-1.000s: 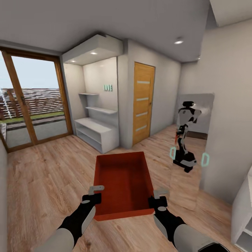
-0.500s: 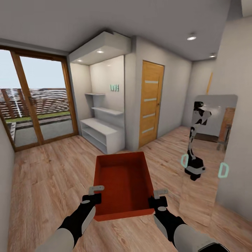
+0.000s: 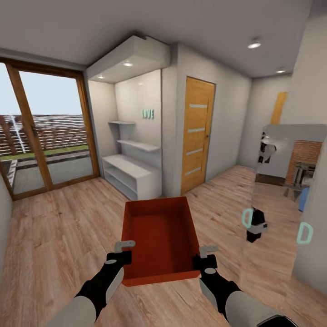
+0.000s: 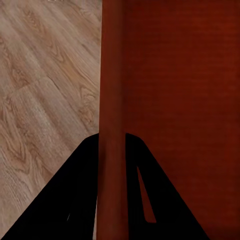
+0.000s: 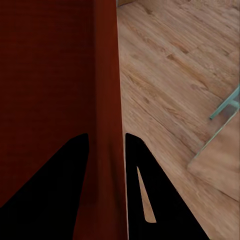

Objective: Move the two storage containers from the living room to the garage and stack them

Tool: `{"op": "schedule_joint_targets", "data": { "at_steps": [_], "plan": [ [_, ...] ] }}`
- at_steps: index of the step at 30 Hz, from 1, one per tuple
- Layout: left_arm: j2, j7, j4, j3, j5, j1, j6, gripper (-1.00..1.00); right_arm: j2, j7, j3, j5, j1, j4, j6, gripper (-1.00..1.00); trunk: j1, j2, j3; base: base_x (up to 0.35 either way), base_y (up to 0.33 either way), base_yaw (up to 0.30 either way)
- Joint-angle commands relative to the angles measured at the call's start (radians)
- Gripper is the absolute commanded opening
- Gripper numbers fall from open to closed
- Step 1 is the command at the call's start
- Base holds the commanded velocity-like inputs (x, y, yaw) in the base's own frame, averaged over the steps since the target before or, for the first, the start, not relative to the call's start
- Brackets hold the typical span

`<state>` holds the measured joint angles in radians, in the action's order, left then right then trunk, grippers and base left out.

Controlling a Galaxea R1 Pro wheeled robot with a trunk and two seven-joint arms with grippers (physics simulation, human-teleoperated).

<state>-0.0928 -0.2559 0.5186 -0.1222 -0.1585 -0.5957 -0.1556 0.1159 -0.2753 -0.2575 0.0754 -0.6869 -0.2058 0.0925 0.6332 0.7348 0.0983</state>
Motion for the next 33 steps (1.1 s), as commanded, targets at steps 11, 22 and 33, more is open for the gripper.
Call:
{"op": "schedule_joint_targets", "data": {
  "at_steps": [11, 22, 33],
  "plan": [
    [-0.008, -0.022, 0.008, 0.012, -0.058, -0.001, -0.009, -1.00, 0.059, 0.000, 0.020, 0.014, 0.000, 0.003, 0.013, -1.00, 0.001, 0.001, 0.002, 0.326, 0.000, 0.000],
    [-0.008, -0.022, 0.008, 0.012, -0.058, -0.001, -0.009, -1.00, 0.059, -0.003, 0.019, 0.014, 0.000, 0.003, 0.014, -1.00, 0.001, 0.001, 0.002, 0.326, 0.000, 0.000],
    [-0.008, -0.022, 0.008, 0.012, -0.058, -0.001, -0.009, -1.00, 0.059, -0.001, 0.018, 0.014, 0.000, 0.003, 0.014, -1.00, 0.001, 0.001, 0.002, 0.326, 0.000, 0.000]
  ]
}}
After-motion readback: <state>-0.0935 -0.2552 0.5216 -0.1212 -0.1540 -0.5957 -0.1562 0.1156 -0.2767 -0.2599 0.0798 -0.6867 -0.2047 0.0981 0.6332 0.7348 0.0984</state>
